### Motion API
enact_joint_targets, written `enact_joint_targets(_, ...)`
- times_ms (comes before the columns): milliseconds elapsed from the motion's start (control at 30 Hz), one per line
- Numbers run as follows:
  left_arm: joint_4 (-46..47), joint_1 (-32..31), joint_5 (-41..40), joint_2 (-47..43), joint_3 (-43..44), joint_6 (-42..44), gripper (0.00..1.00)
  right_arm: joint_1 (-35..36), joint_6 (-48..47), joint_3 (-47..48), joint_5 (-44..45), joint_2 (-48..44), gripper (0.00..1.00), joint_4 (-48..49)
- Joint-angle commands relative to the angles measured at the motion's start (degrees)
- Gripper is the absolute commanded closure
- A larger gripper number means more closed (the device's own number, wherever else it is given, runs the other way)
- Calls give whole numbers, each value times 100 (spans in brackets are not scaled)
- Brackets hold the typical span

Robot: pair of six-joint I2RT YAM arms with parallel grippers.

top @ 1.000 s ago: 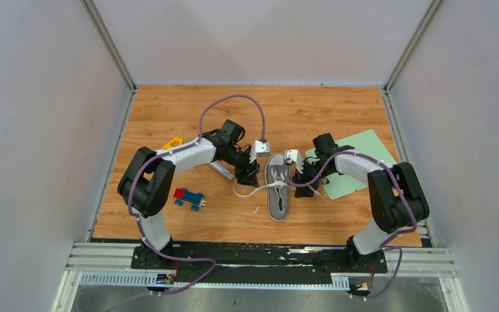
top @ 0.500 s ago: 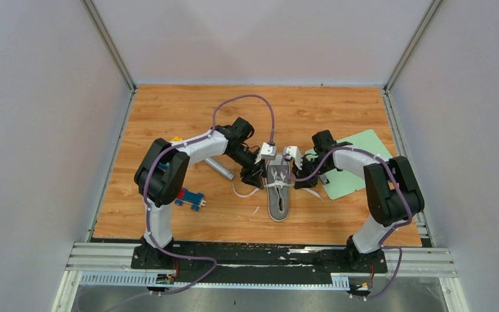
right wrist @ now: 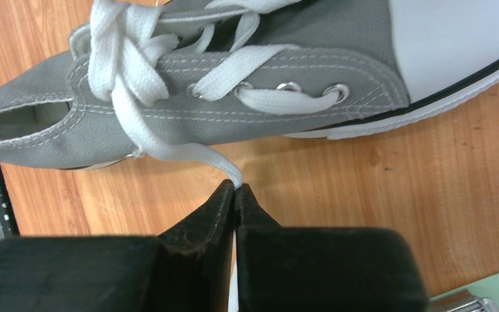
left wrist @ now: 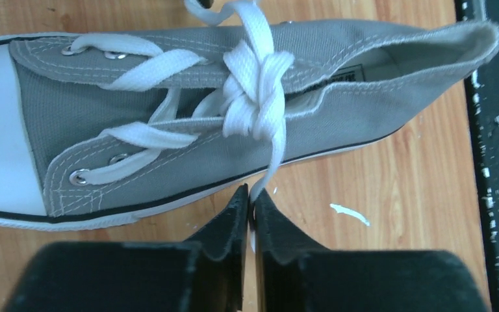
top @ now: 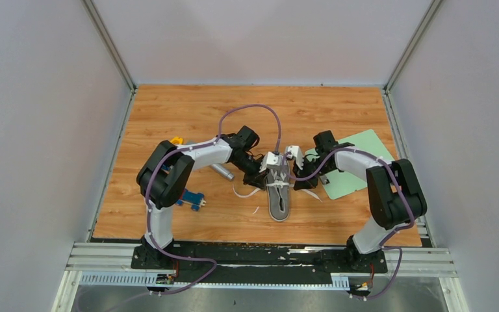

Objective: Tie the shoes
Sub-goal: Tie the shoelace on the shoe.

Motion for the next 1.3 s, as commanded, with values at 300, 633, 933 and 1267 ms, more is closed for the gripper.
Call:
enact_joint_targets(300,-1228,37,-1265,-1514,-512,165,100,-845,-168,-451,447,-2045,100,-976)
enact_joint_targets(633,-816,104,-2443,-1729,-1050,-928,100,-1276,-222,-1226,1331,-2694,100,-971)
enact_joint_targets(933,-589,110,-2695,-1910,-1659,-1165,100,-1546,-85,-1256,1539,-2544,100,-752)
enact_joint_targets(1267,-1140,234,-2937,-2339,-1413,-936,100,-1978,119,-1394,1928,-2278,100,-352)
